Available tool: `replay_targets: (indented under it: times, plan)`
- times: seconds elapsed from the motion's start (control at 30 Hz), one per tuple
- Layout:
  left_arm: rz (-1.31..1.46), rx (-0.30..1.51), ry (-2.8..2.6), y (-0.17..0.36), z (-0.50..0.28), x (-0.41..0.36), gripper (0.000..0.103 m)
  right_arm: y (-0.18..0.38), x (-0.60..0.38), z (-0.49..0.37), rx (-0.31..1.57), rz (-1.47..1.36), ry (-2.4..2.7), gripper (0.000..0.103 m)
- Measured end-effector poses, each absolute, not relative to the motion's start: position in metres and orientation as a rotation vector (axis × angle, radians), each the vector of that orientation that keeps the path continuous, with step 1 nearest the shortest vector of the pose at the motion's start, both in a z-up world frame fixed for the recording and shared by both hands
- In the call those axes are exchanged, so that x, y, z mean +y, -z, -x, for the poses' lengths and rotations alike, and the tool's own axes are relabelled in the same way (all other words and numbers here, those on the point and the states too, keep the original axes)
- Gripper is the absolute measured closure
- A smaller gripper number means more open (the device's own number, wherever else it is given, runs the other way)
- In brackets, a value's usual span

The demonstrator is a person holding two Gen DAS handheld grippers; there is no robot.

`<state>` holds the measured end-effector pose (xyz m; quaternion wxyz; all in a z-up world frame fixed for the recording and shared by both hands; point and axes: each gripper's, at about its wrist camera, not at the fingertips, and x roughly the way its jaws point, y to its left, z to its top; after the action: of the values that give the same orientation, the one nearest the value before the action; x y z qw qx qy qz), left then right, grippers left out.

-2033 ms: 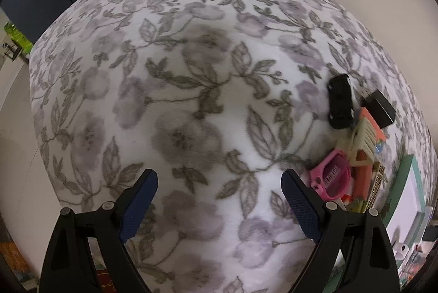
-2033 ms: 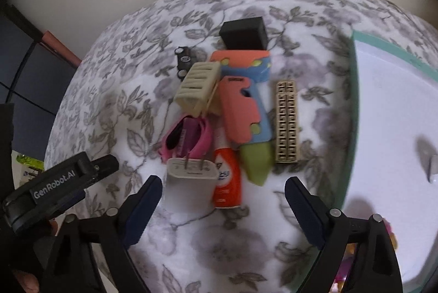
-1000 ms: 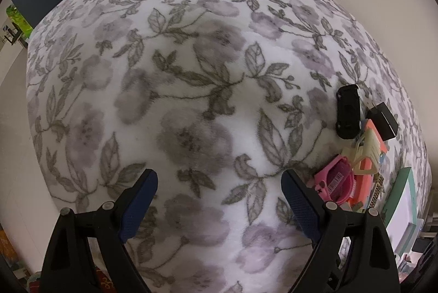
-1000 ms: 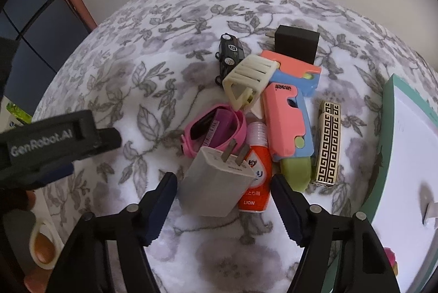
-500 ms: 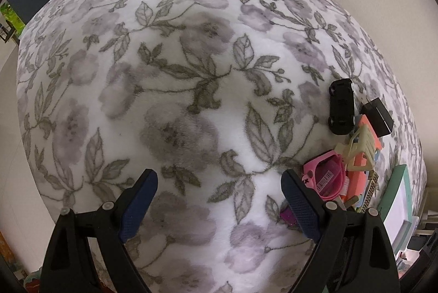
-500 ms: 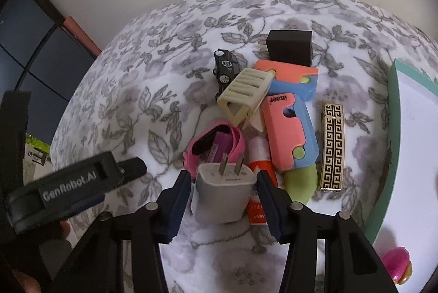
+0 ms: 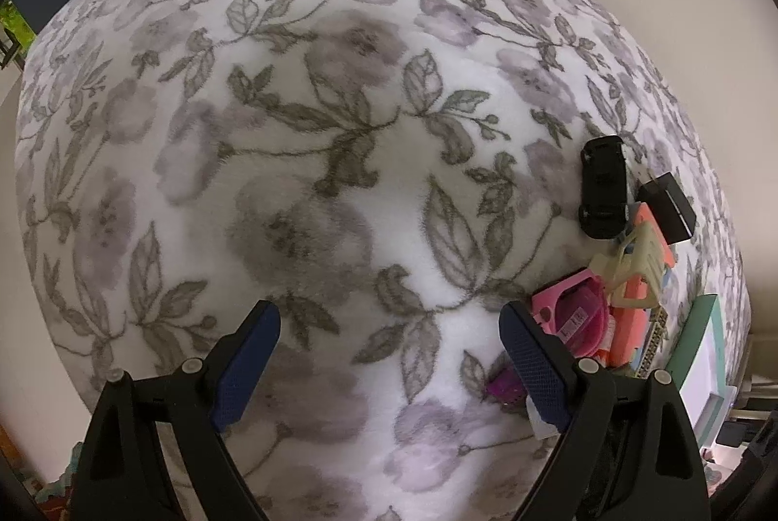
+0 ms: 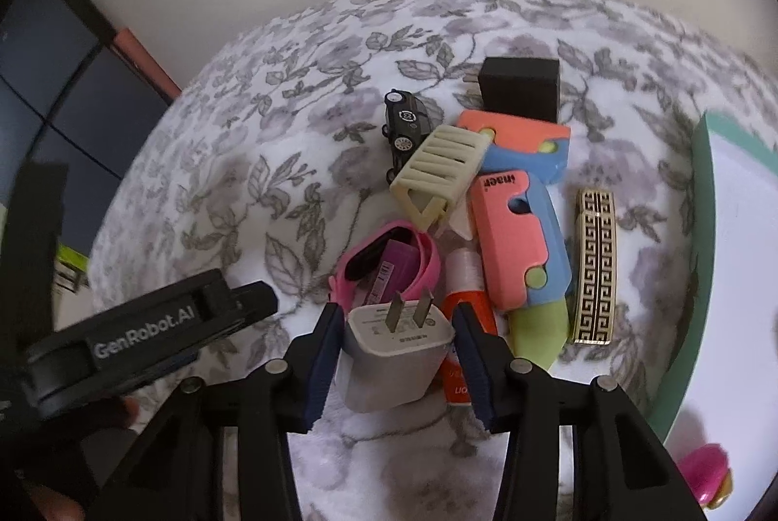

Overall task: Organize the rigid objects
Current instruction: 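Grasp the white charger plug with the right tool while the left tool grasps the pink watch band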

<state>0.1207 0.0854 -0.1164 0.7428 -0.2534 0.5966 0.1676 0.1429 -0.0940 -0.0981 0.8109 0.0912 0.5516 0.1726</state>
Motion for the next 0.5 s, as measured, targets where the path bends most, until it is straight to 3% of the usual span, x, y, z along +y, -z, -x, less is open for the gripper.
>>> replay_targets:
  times: [0.37, 0.5]
  plan:
    - [0.527, 1.272, -0.286, 0.118, -0.137, 0.055, 0.013, 0.086, -0.135, -0.143, 1.168, -0.354, -0.345, 0.054]
    - [0.518, 1.26, -0.28, 0.123, -0.148, 0.043, 0.03, 0.082, -0.148, -0.143, 1.157, -0.376, -0.324, 0.054]
